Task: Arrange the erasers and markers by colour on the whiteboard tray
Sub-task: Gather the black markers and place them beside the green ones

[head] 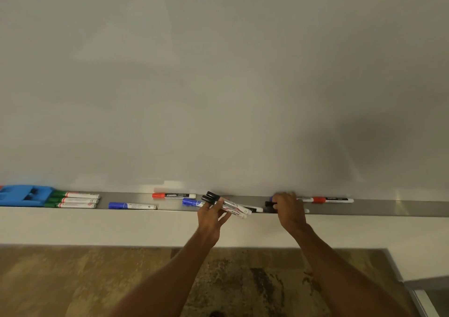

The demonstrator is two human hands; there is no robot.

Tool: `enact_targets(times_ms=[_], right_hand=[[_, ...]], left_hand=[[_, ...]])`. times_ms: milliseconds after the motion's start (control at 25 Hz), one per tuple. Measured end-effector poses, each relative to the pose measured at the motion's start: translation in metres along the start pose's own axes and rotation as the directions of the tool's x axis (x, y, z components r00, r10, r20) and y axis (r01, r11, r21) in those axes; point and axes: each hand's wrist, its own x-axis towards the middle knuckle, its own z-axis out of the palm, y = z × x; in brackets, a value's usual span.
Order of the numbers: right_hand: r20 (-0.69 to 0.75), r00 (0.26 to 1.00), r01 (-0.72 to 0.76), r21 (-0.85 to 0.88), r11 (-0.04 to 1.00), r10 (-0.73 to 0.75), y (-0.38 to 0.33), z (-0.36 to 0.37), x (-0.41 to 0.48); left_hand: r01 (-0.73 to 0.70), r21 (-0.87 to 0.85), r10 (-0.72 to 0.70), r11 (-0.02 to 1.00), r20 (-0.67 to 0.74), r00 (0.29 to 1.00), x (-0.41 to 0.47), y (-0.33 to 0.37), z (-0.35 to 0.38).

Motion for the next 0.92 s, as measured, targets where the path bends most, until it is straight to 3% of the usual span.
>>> enact_targets(times_ms=[120,200,280,360,640,920], right_hand=[[-0.079,0.996,0.046,0.004,0.999,-0.046,-0.007,-0.012,0.006],[-0.062,0.996,0.082,0.197,0.977,-0.072,-0.017,-0.018,0.009],[-0.004,0.988,0.136,0.465,0.875,-0.152,-0.031,-0.021,0.006],[0.032,0.971,0.172,0.592,0.787,-0.237,-0.050,-0.024,0.000],[0.035,0.959,0.183,0.684,0.706,-0.282,-0.095,-0.029,0.002],[0.079,0.945,0.192,0.652,0.733,-0.318,-0.140,-0.028,0.003]], left_hand=[[0.015,0.013,-0.016,1.000,0.023,1.000,0.000,-0.001,0.001],[0.026,0.037,-0.028,0.999,0.041,0.999,0.000,-0.004,0.003],[0.038,0.054,-0.042,0.998,0.068,0.997,-0.003,-0.006,0.005],[0.045,0.075,-0.053,0.996,0.100,0.994,-0.007,-0.008,0.007],[0.017,0.109,-0.032,0.994,0.136,0.990,-0.011,0.003,-0.001],[-0.069,0.129,0.057,0.989,0.093,0.994,-0.014,0.022,-0.020]])
